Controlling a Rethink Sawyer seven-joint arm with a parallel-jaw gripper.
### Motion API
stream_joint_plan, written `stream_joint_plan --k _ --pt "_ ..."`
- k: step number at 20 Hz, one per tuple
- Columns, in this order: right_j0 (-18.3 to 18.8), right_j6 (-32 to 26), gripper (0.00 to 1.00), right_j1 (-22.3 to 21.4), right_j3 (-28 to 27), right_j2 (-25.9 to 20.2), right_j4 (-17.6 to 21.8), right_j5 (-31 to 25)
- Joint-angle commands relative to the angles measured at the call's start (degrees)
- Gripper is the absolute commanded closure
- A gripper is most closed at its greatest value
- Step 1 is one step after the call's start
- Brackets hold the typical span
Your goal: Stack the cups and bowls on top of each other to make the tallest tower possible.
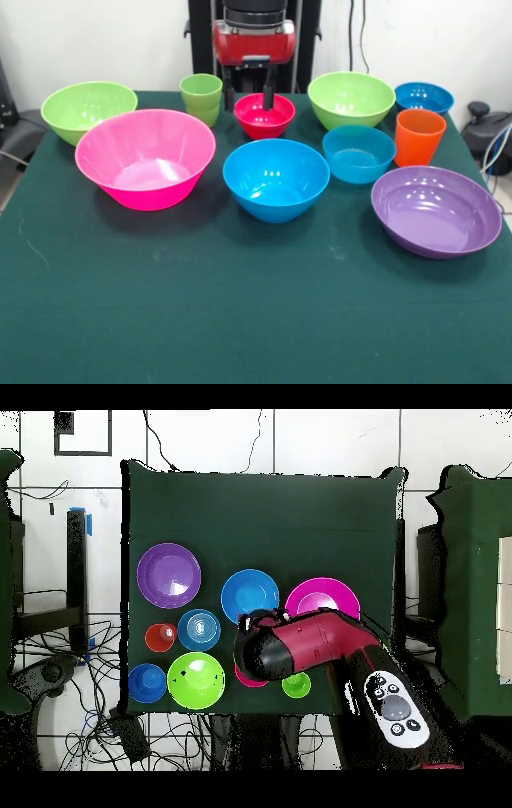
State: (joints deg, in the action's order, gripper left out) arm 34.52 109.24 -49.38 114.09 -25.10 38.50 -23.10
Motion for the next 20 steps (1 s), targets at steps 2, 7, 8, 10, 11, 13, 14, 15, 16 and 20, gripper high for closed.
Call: stream_joint_plan --k 2,7,8,10,11,13,14,15,16,20 --pt "-1.9 -6.2 0.00 0.8 1.0 -5.7 0.5 -4.6" --pt "-1.1 -8.2 0.00 1.6 -0.9 -7.3 0.8 -5.7" --pt "-1.0 -8.8 0.00 1.4 -1.2 -7.8 0.6 -6.3" --pt "-0.6 -10.1 0.00 0.9 -1.5 -9.1 -0.2 -7.8" --pt "0.2 -11.3 0.00 0.8 -1.9 -9.8 -0.7 -9.0" --pt "1.3 -13.1 0.00 0.2 -2.5 -11.3 -1.7 -11.4" --pt "2.4 -14.3 0.00 0.8 -3.1 -11.7 -1.3 -11.9" --pt "3.6 -15.5 0.00 1.4 -3.7 -12.0 -0.9 -12.3" --pt "3.7 -15.7 0.00 1.1 -3.9 -12.5 -1.0 -12.8" --pt "4.3 -16.4 0.00 -0.6 -5.3 -15.7 -2.6 -16.4"
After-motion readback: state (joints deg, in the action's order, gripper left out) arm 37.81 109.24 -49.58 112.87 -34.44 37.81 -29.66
